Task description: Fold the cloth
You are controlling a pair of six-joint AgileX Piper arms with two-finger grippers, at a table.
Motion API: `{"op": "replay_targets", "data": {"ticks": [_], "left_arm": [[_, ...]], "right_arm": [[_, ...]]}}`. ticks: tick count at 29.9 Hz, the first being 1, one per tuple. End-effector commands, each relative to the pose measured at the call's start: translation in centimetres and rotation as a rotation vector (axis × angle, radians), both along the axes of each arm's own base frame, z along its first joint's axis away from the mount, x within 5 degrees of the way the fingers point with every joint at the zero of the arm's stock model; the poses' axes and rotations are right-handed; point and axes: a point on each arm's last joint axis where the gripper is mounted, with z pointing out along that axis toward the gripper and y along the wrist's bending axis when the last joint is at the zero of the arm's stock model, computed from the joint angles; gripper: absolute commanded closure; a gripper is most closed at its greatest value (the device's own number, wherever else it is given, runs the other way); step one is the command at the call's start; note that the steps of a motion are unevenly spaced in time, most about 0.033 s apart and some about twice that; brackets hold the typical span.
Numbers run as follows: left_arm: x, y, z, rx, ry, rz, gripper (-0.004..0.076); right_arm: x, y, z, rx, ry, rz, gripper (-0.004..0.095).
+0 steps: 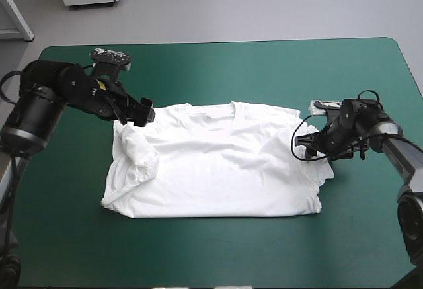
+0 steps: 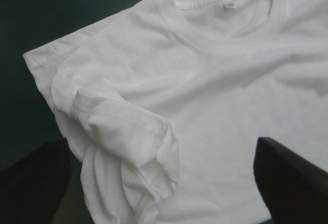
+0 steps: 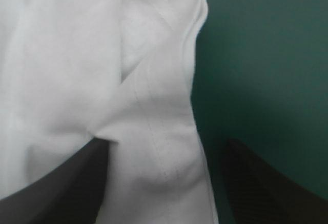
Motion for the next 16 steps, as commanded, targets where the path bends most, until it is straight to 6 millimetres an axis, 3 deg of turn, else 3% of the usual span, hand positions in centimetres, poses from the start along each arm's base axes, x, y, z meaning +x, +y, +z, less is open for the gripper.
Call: {"op": "replay_targets", "data": {"ticks": [1,5,10,16], "left_arm": [[-3.2,0.6,3.4,-0.049,-0.083,-0.003,-0.0009],[-3.8,1.1,4.0,-0.029,-0.120,0.015,-0.0009],[-3.7,1.5,3.9,0.009,-0.122,0.036,-0.0006],[-3.6,1.5,4.0,0.004,-0.138,0.037,-0.0006]], "right_arm": [[0.8,-1.3,1.4,0.086,-0.070,-0.026,0.0312],[0.9,-1.6,1.6,0.131,-0.086,-0.012,0.0485],[0.8,-1.7,1.6,0.126,-0.088,-0.008,0.0900],[0.0,-1.8,3.2,0.102,-0.117,0.006,0.0927]]}}
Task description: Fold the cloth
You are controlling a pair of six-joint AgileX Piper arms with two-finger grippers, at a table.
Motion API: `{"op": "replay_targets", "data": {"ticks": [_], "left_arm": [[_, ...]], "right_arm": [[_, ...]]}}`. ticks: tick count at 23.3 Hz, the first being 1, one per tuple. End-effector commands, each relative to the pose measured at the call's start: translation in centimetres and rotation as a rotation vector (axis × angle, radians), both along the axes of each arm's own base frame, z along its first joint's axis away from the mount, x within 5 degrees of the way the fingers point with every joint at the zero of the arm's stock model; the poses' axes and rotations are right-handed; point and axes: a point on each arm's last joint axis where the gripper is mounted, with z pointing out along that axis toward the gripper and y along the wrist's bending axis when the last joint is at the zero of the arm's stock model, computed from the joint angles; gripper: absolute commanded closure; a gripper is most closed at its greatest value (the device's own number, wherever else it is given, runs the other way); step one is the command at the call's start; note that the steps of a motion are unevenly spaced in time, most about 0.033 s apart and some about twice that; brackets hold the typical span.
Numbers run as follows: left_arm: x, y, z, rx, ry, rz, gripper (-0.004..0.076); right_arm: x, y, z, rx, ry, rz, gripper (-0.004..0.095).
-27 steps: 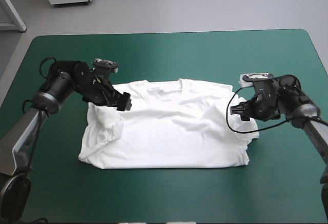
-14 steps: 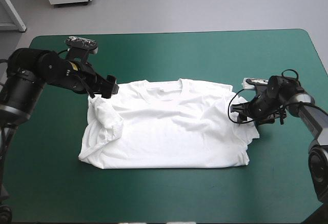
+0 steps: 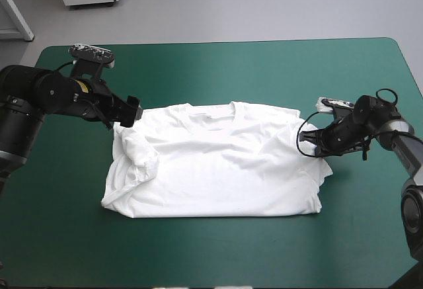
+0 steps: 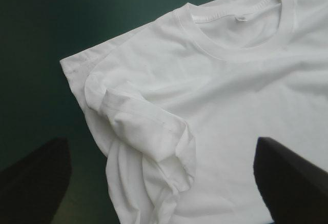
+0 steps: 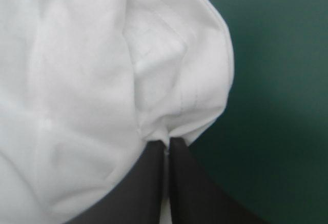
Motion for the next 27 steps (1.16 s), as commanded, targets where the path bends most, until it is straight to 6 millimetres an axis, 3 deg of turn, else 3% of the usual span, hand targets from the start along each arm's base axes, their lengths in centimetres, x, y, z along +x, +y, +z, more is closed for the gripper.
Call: {"op": "replay_targets", "data": {"ticks": [1,8,12,15,16,20,21,23,25,27], "left_arm": [[-1.1,0.2,1.6,-0.028,-0.052,0.008,-0.0006],[-0.9,0.2,1.8,-0.031,-0.079,0.003,-0.0006],[-0.9,0.2,1.7,-0.030,-0.077,0.003,-0.0004],[-0.8,0.1,1.8,-0.034,-0.090,0.000,-0.0004],[-0.7,0.1,1.8,-0.036,-0.097,0.001,-0.0004],[-0.6,0.1,1.9,-0.038,-0.111,-0.001,-0.0004],[-0.6,0.1,1.9,-0.038,-0.111,-0.001,-0.0004],[-0.5,0.1,1.7,-0.036,-0.105,-0.001,-0.0004],[-0.5,0.0,1.1,-0.035,-0.082,0.002,-0.0004],[-0.5,0.0,0.4,-0.024,-0.044,0.001,-0.0004]], "right_arm": [[-0.7,-0.4,3.7,-0.019,-0.117,-0.009,0.0927],[-2.3,-1.2,6.3,-0.069,-0.149,-0.133,0.0927],[-2.7,0.0,7.6,0.013,-0.203,-0.112,0.0927],[-3.2,3.4,8.8,0.093,-0.276,0.009,0.0927],[-3.6,5.8,8.9,0.114,-0.297,0.083,0.0927],[-3.8,11.6,7.3,0.113,-0.318,0.265,0.0908],[-3.6,12.1,6.9,0.116,-0.315,0.273,0.0864],[-3.0,12.9,5.8,0.134,-0.281,0.274,0.0479],[-2.7,12.9,6.0,0.124,-0.289,0.275,0.0125],[-3.1,12.3,7.7,0.082,-0.279,0.269,-0.0026]]}}
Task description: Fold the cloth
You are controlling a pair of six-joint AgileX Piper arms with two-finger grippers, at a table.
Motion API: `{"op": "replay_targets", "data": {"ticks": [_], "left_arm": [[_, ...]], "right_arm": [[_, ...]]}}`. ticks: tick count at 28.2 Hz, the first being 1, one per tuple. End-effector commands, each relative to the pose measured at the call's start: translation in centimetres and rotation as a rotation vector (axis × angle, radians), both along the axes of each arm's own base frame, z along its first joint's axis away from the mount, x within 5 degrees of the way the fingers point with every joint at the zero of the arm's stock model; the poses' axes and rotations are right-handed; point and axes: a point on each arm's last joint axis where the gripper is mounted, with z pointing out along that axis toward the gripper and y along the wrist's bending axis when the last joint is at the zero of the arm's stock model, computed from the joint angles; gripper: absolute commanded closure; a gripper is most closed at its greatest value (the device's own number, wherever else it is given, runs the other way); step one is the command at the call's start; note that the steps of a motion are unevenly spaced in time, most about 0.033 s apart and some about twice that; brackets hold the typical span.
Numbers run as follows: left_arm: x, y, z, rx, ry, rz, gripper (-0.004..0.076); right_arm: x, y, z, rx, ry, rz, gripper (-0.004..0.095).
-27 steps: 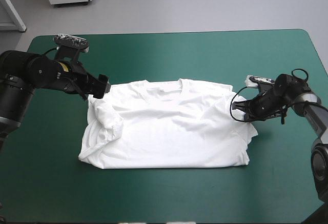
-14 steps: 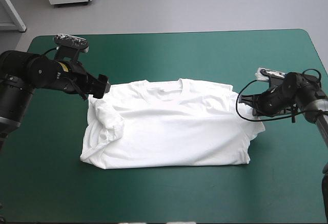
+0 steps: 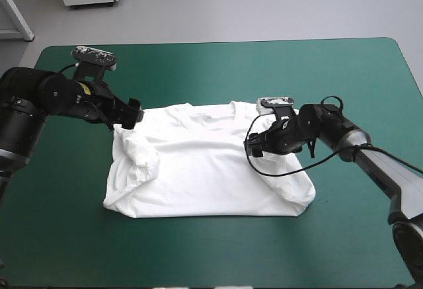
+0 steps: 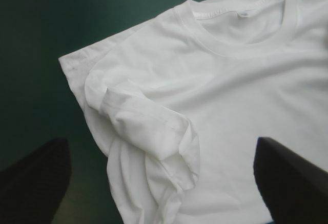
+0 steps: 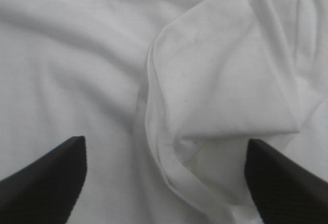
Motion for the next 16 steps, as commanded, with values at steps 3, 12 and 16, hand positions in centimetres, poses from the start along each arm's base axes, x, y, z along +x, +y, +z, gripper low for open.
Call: {"op": "replay_targets", "data": {"ticks": [3,12,16], "left_arm": [[-1.0,0.5,0.1,0.025,0.025,0.012,-0.0004],[-2.2,2.2,-5.9,0.175,0.193,0.141,-0.0004],[-3.0,2.6,-10.6,0.240,0.348,0.159,-0.0004]], "right_arm": [[-2.7,-2.2,6.9,-0.077,-0.086,-0.034,0.0014],[-10.1,-6.9,8.9,-0.253,-0.001,-0.142,0.0171],[-12.3,-7.8,8.2,-0.255,-0.002,-0.142,0.0210]]}}
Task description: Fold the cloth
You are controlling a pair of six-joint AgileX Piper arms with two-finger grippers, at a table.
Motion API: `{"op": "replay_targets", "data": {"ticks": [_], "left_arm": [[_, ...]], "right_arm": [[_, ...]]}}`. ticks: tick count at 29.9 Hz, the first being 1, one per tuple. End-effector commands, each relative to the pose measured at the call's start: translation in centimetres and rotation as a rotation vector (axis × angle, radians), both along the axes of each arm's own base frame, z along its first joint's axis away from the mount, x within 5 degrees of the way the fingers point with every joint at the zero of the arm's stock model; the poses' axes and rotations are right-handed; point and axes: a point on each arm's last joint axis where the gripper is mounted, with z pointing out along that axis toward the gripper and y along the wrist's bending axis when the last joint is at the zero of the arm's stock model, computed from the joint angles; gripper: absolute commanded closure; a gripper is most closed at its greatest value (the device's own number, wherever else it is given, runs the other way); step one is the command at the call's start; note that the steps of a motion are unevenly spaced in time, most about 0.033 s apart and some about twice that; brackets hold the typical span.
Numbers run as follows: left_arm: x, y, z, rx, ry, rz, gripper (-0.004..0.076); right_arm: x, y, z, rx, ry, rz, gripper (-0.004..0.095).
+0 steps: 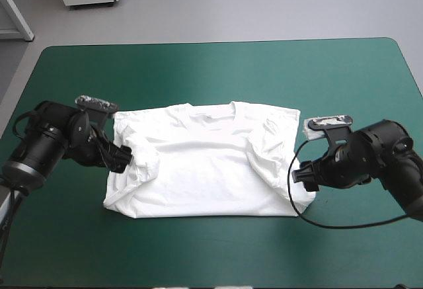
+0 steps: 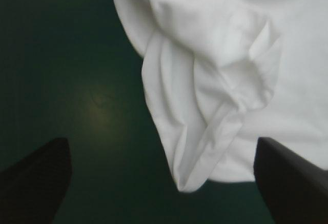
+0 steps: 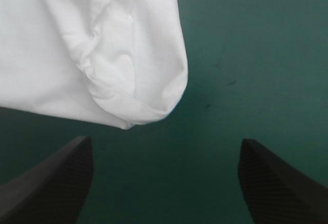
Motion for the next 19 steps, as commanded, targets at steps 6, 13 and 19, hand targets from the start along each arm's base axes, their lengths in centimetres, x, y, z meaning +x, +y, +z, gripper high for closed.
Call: {"op": "replay_targets", "data": {"ticks": [6,13,19], "left_arm": [[-1.8,0.5,-6.5,0.048,0.177,0.042,-0.0004],[-1.4,-0.4,-10.1,-0.043,0.193,0.048,-0.0004],[-1.1,-1.0,-12.1,-0.097,0.230,0.070,-0.0004]], "right_arm": [[-2.6,-1.2,-0.5,0.000,-0.028,-0.002,0.0212],[-2.8,-0.9,-1.3,0.030,-0.004,0.003,0.0214],[-2.2,-0.2,-2.6,0.047,0.057,0.049,0.0219]]}}
